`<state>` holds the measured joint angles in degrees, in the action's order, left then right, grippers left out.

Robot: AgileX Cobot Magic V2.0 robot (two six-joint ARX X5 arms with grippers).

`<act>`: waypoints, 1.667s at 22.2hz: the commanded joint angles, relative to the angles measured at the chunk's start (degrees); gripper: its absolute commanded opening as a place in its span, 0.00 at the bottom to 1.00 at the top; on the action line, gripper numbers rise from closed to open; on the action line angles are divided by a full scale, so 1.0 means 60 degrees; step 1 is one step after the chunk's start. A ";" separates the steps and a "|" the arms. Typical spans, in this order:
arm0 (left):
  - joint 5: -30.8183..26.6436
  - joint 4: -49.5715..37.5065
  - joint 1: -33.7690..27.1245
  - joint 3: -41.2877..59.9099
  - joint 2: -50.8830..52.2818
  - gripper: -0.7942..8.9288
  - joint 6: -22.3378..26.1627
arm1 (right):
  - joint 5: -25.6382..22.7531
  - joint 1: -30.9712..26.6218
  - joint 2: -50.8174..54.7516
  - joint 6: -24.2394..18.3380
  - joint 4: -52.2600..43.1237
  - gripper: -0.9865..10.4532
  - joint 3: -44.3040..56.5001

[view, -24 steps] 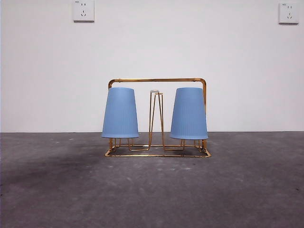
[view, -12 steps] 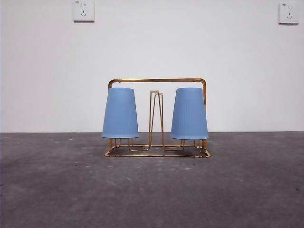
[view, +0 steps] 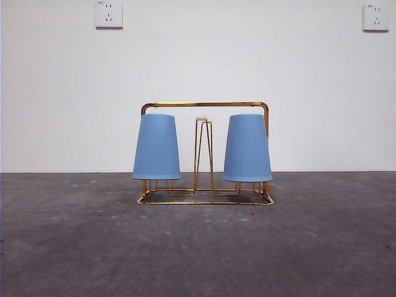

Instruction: Pick up cup 1,put cup 1 in the cup rack,pick up cup 2,put cup 2 in the cup rack

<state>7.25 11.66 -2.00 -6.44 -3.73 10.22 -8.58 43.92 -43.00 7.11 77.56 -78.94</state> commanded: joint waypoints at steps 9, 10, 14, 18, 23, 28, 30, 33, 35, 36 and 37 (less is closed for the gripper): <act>0.0095 -0.0175 -0.0036 0.0914 0.0572 0.08 -0.1246 | -0.0004 0.0000 0.0004 0.0102 0.0219 0.09 0.0069; 0.0069 -0.0175 -0.0036 0.0914 0.0565 0.08 -0.1246 | -0.0007 0.0000 0.0004 0.0102 0.0219 0.09 0.0069; 0.0076 -0.0175 -0.0036 0.0914 0.0477 0.08 -0.1246 | -0.0004 0.0000 0.0004 0.0102 0.0219 0.09 0.0069; 0.0076 -0.0175 -0.0036 0.0914 0.0466 0.08 -0.1246 | -0.0004 0.0000 0.0004 0.0102 0.0222 0.09 0.0069; 0.0076 -0.0175 -0.0036 0.0914 0.0466 0.08 -0.1246 | -0.0266 -0.0244 0.0051 -0.0372 -0.0004 0.09 0.0069; 0.0076 -0.0175 -0.0036 0.0914 0.0466 0.08 -0.1246 | 0.1126 -0.3781 0.1093 -0.0954 -0.3049 0.09 0.0423; 0.0076 -0.0175 -0.0036 0.0914 0.0466 0.08 -0.1246 | 0.1519 -0.5366 0.1596 -0.1082 -0.4255 0.09 0.1151; 0.0076 -0.0175 -0.0036 0.0914 0.0466 0.08 -0.1246 | 0.1570 -0.6907 0.2575 -0.1395 -0.6404 0.09 0.3209; 0.0076 -0.0175 -0.0036 0.0914 0.0466 0.08 -0.1246 | 0.1934 -0.7362 0.3282 -0.1373 -0.7573 0.09 0.4674; 0.0076 -0.0175 -0.0036 0.0914 0.0466 0.08 -0.1246 | 0.2011 -0.7464 0.3534 -0.1373 -0.7952 0.09 0.5202; 0.0076 -0.0175 -0.0036 0.0914 0.0466 0.08 -0.1246 | 0.2004 -0.7530 0.3807 -0.1373 -0.8371 0.09 0.5818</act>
<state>7.68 11.09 -2.09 -1.50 -0.91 3.31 3.09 -1.04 -21.26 -0.73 29.19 -47.53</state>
